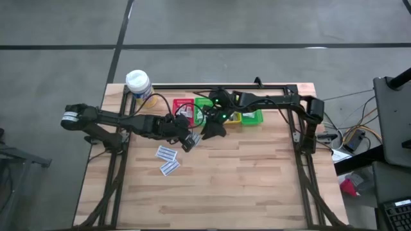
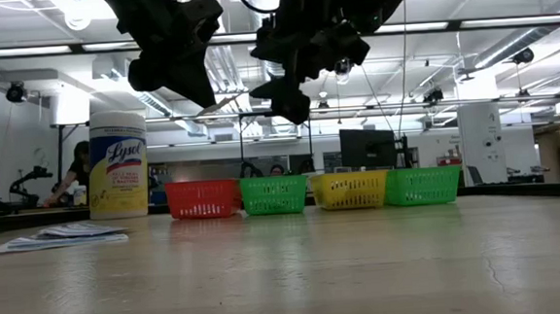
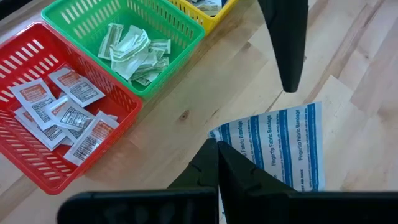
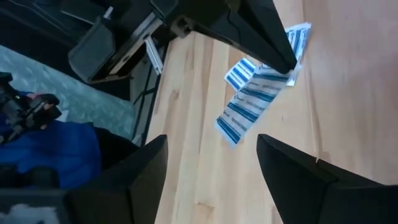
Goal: Pick & Place First Aid Supplies
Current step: Put the blue fingertip bandage into the right green bin
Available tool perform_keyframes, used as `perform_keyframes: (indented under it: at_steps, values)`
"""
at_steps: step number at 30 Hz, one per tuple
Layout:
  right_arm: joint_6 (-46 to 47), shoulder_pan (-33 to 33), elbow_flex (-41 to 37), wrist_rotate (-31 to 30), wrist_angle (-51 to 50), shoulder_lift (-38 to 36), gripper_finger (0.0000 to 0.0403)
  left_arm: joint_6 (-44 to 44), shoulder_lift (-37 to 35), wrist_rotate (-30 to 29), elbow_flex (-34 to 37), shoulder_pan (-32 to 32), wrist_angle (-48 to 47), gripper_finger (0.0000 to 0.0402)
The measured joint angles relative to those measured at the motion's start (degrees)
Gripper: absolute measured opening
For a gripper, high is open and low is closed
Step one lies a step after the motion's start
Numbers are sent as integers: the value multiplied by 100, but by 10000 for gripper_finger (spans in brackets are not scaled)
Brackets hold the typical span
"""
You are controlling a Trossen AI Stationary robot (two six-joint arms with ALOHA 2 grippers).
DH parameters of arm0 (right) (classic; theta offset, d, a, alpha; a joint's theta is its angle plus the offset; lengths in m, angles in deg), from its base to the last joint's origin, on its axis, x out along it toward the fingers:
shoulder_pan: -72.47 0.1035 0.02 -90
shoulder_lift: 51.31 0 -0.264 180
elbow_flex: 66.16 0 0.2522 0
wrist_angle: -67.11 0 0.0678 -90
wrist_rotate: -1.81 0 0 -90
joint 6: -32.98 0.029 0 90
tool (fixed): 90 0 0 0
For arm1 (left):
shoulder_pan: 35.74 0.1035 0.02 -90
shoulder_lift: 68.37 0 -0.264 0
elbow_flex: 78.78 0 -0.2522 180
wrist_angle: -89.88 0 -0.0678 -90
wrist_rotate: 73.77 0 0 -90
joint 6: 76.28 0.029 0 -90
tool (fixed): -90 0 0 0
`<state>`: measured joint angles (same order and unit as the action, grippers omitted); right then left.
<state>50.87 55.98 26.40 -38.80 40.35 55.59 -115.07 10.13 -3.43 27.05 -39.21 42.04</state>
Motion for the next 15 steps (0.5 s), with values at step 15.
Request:
perform_keyframes:
  at_steps: [15]
  values:
    - [15,39,-13,-437,57,-3,237,1,-7,-40,0,0,410,0]
